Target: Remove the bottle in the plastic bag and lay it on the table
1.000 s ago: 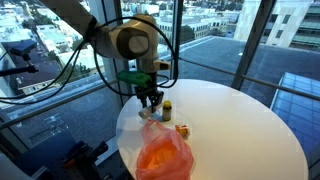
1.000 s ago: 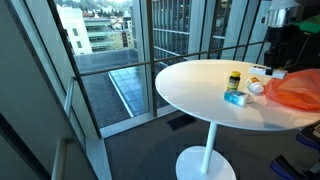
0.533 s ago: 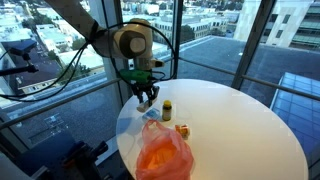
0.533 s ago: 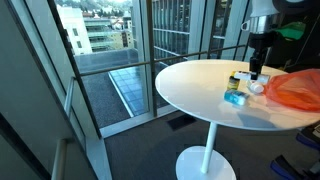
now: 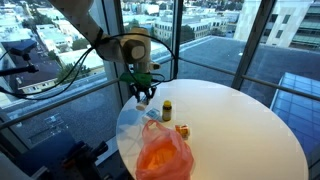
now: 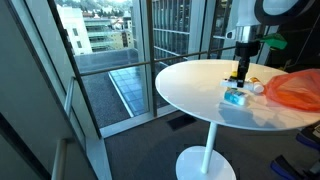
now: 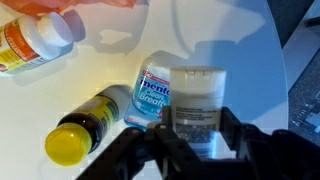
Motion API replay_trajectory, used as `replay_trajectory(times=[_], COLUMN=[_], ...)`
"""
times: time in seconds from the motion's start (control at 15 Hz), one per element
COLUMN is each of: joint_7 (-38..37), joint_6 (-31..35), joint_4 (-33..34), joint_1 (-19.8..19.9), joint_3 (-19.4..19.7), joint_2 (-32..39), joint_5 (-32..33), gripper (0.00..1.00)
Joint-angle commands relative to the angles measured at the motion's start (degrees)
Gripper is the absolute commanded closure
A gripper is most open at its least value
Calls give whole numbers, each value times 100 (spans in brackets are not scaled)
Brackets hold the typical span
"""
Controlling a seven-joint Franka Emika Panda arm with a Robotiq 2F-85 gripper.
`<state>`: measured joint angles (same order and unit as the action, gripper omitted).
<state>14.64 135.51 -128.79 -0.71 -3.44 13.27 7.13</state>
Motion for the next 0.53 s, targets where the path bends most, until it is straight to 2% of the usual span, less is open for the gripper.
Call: replay_trajectory(times=[0.0,0.4,0.47], joint_7=[34,58,27], joint_6=[-16,-16,1], joint_4=[21,23,-18], joint_1=[-15,-14,-18], joint_3=[2,0,1], joint_2=[25,31,-1], joint_5=[-11,-11,-13], gripper=[50,50,75])
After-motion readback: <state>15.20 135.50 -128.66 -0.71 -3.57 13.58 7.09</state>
